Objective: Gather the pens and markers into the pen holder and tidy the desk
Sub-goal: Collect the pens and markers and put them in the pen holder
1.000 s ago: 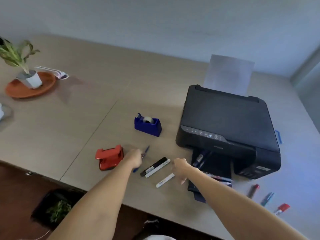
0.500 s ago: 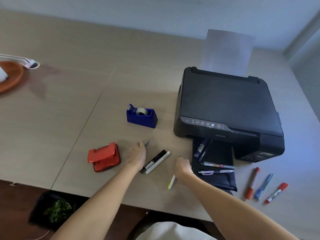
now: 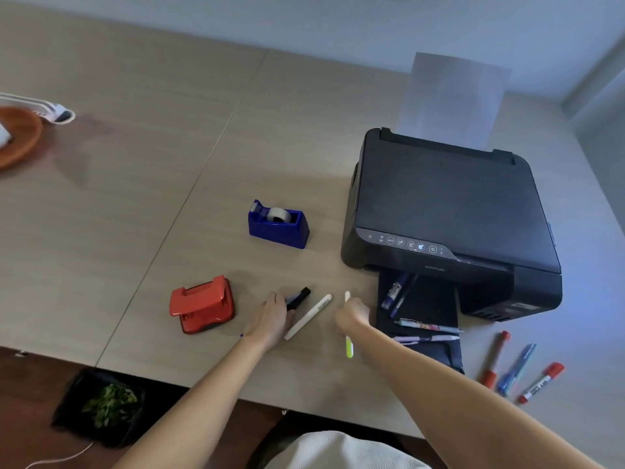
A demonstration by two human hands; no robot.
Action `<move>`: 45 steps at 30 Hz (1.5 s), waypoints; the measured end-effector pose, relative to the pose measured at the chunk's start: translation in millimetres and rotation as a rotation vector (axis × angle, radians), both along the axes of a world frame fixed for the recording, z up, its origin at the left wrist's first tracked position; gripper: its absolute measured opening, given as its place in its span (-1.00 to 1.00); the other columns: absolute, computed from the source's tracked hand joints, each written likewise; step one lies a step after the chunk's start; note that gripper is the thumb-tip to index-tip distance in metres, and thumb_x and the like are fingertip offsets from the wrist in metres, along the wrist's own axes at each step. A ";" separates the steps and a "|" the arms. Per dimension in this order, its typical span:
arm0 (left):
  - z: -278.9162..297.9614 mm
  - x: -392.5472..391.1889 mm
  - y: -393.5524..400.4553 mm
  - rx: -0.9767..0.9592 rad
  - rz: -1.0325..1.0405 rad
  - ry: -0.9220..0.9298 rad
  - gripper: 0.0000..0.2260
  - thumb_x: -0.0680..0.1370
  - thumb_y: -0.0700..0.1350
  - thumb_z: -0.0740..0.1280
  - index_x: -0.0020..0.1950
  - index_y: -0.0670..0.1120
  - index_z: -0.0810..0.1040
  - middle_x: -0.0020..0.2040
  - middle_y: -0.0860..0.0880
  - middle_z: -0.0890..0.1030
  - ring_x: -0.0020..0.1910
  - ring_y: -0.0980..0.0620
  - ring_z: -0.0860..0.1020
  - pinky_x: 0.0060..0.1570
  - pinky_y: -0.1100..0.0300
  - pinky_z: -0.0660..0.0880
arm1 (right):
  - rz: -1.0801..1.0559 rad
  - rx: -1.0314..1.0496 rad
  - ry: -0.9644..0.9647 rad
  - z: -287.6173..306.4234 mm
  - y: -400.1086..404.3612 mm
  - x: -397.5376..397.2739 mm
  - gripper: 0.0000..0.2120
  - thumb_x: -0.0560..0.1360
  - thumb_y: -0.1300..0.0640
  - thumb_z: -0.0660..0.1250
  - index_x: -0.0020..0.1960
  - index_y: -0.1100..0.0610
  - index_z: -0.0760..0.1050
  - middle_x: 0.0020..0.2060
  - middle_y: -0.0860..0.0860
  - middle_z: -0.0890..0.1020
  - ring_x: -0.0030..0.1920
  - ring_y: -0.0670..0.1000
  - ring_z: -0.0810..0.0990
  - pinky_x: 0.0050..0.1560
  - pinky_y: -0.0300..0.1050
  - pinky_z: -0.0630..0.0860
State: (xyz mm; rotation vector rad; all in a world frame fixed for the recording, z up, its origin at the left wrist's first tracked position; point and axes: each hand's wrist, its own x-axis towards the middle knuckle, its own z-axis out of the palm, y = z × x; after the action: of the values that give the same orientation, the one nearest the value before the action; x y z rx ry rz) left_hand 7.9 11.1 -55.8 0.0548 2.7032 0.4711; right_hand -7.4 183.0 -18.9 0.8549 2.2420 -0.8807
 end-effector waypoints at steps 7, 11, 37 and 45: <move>14.7 5.6 -15.5 0.582 0.503 -0.178 -0.77 0.65 -0.06 0.14 0.13 -0.21 0.44 -0.08 -0.10 0.53 0.04 -0.18 0.57 -0.06 0.09 0.42 | 0.118 0.039 0.067 -10.2 -30.8 -5.1 -0.70 0.55 0.11 0.25 0.20 0.26 0.50 0.10 0.15 0.61 0.06 0.15 0.62 -0.07 -0.05 0.52; 42.1 5.7 -28.0 1.032 0.817 -0.348 -0.82 0.66 -0.08 0.15 0.05 -0.13 0.49 -0.18 -0.04 0.53 -0.40 0.13 0.51 -0.51 0.33 0.37 | 0.316 0.135 0.067 -11.7 -36.5 -9.7 -0.64 0.56 0.32 0.05 0.29 0.25 0.45 0.19 0.19 0.58 0.17 0.19 0.58 0.13 0.02 0.51; 224.6 -108.2 407.6 1.414 0.277 -0.331 -0.88 0.67 -0.26 0.05 0.16 -0.13 0.32 0.10 -0.21 0.52 0.15 -0.17 0.52 0.26 -0.22 0.41 | -0.589 -0.497 0.978 173.1 438.9 -20.5 -0.86 0.52 0.28 0.33 -0.19 0.10 0.48 -0.27 0.02 0.51 -0.22 0.01 0.51 -0.23 -0.16 0.47; 182.4 -137.6 509.9 0.970 0.247 -0.013 -0.75 0.63 -0.22 0.15 0.31 -0.20 0.38 0.23 -0.21 0.57 0.25 -0.12 0.55 0.27 -0.02 0.50 | -0.630 -0.432 0.780 83.2 464.7 -84.9 -0.95 0.44 0.21 0.45 -0.11 0.19 0.64 -0.26 0.06 0.65 -0.18 0.08 0.65 0.02 0.01 0.64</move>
State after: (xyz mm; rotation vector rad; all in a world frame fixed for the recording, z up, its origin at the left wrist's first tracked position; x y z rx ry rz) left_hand -129.7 521.1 126.7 -0.0184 2.2126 1.7816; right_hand -92.3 647.7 64.2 1.1523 2.2170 -2.2121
